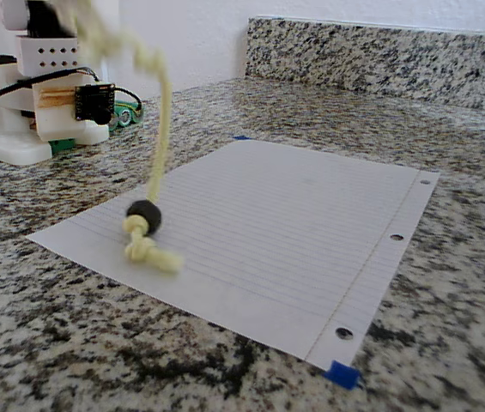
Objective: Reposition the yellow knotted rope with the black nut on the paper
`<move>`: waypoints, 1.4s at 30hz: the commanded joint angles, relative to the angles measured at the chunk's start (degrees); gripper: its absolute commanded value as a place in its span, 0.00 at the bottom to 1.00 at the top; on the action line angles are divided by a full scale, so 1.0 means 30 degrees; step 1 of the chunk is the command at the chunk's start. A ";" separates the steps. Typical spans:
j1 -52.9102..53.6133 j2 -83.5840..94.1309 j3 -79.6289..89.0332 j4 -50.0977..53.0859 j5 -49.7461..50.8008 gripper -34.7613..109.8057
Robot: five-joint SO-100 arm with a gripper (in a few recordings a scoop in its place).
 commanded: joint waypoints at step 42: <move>-1.2949 0.1875 0.4717 -0.0967 2.1709 0.24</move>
